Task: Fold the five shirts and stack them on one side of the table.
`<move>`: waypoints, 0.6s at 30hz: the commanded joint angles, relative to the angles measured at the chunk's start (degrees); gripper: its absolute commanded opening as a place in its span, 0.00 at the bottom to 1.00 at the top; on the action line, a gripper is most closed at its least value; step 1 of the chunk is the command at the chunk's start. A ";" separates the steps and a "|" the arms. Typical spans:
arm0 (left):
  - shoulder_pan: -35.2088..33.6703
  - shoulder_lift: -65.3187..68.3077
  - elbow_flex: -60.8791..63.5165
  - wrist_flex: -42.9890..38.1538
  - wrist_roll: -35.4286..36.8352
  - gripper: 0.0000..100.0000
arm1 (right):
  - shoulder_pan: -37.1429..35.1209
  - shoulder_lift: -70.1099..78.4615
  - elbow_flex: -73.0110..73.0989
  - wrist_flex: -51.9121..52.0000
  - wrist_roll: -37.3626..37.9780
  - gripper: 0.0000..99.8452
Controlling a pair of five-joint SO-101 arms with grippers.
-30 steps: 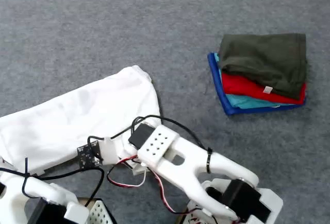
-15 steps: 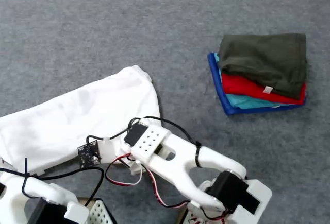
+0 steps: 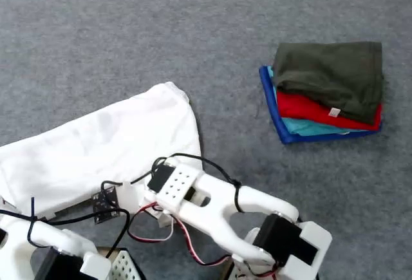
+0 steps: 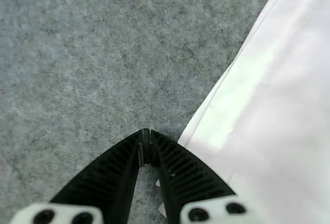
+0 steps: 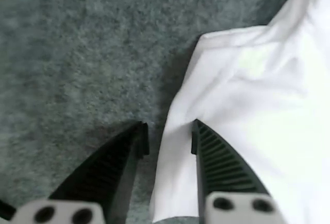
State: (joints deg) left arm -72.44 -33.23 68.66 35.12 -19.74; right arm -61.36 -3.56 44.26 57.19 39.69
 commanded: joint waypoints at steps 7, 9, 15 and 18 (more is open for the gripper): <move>-0.35 -1.45 -0.62 -0.79 0.35 0.02 | 2.51 0.92 -0.31 -0.70 -0.09 0.16; -0.35 -1.45 -0.62 -0.79 0.26 0.02 | 2.51 1.36 -0.57 -0.70 -0.09 0.16; -0.35 -1.45 -0.53 -0.79 0.26 0.02 | 2.51 1.45 -0.57 -0.70 0.26 0.16; -0.44 -1.45 -0.44 -0.79 0.18 0.02 | 2.59 1.45 -0.57 -0.62 1.05 0.16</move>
State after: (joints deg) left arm -72.44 -33.23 68.66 35.12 -19.74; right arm -60.48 -2.86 43.74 57.01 40.04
